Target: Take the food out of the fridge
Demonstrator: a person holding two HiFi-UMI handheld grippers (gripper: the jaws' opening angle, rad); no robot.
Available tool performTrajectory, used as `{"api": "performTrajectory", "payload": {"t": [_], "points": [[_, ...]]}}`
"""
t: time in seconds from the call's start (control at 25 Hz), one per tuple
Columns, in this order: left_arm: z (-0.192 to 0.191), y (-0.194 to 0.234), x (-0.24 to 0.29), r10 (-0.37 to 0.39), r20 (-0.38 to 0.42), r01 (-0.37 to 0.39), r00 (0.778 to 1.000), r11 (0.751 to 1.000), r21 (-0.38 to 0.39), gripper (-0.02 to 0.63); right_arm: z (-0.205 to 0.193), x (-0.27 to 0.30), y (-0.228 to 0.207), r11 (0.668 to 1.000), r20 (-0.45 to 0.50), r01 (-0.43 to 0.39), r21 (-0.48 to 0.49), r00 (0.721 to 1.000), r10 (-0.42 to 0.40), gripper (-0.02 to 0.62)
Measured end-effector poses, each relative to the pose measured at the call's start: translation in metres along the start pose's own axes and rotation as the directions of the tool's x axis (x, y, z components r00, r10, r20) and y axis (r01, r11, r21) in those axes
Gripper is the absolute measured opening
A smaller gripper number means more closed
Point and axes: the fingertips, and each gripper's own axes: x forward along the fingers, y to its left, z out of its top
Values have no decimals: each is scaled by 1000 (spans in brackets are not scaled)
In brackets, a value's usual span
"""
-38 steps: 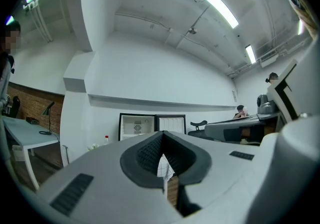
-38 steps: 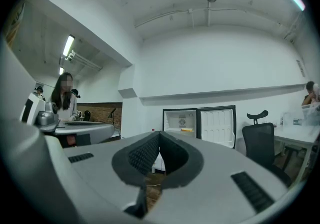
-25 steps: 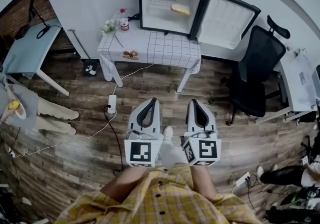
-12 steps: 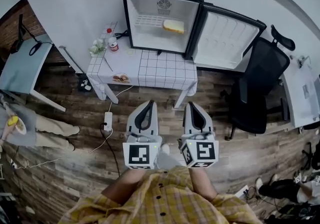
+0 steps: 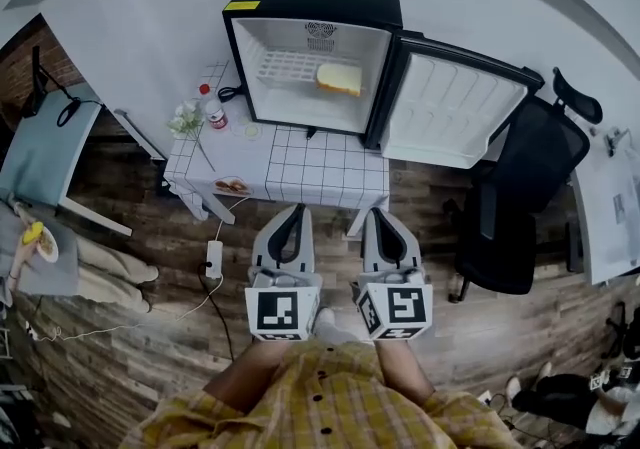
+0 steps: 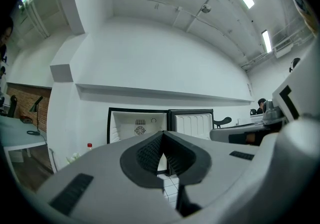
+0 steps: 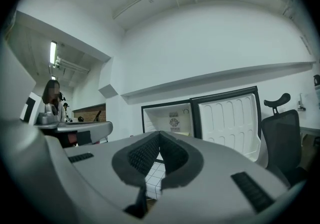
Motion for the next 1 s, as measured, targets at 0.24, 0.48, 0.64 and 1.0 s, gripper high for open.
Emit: {"api": "performTrajectory", "payload": {"t": [0.24,0.48,0.64,1.0], "points": [[-1,-1,23,-5,-16,5,1000,1000,3,5,-4,19,-12,1000,-23,-5,29,1000,5,6],[-1,5,48,-29,-7,29,1000,1000,1,5,-3,41,-18,999,-18,12,36,1000,-11,6],[-4,13,69,-51,-4,51,999,999,3,5,-3,66,-17,1000,-20,13,20,1000,-13,6],[-5,46,125,-86,5,86,996,996,11,5,1,127,-21,999,-11,34,12,999,-34,6]]}}
